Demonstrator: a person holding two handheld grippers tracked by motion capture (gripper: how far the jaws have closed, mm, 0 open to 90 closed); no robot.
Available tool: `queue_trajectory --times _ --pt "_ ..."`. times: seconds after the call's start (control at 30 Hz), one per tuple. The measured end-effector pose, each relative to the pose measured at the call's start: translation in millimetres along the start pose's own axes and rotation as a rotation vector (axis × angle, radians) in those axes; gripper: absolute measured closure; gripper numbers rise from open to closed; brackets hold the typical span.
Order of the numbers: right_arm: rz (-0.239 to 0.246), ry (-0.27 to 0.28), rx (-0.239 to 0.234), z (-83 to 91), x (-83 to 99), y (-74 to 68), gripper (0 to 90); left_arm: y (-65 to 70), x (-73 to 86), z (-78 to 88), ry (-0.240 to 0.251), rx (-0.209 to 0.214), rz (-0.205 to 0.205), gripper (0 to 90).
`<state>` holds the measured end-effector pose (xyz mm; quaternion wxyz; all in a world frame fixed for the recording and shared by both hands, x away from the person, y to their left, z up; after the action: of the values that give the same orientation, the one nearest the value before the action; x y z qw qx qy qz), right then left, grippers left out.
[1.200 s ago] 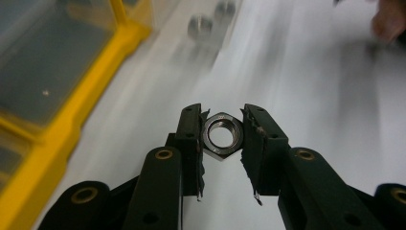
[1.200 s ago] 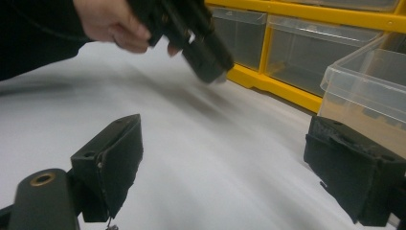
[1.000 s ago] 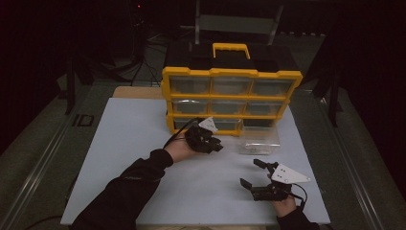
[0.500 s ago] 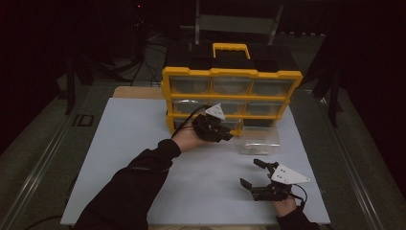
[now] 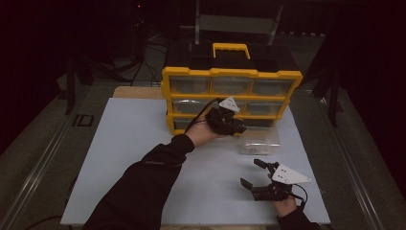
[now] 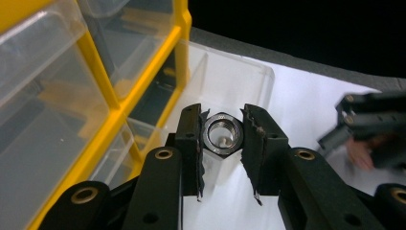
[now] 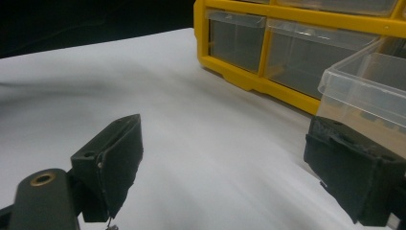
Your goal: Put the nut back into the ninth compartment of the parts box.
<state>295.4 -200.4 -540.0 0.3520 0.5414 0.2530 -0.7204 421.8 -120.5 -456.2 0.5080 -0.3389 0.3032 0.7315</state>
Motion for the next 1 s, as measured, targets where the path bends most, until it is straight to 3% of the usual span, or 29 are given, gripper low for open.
queue_trajectory --times 0.6,1.0 --pt "-0.002 -0.001 -0.004 -0.2 0.3 -0.2 13.4 5.4 -27.3 -34.9 0.02 -0.035 0.017 68.8" --pt "-0.005 0.001 -0.006 0.1 -0.1 -0.3 13.4 3.2 -31.5 -61.2 0.007 -0.048 0.037 68.6"
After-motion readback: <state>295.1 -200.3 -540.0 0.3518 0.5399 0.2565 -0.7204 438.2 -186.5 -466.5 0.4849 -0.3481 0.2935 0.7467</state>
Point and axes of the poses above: each handheld gripper's, and its own axes: z roughly backward along the jaws, x roughly out of its underside, y roughly to its right, the point moved 9 cm from there along -z, roughly forward along the jaws, and after that the axes turned 2 degrees about z, right-handed, at the moved point
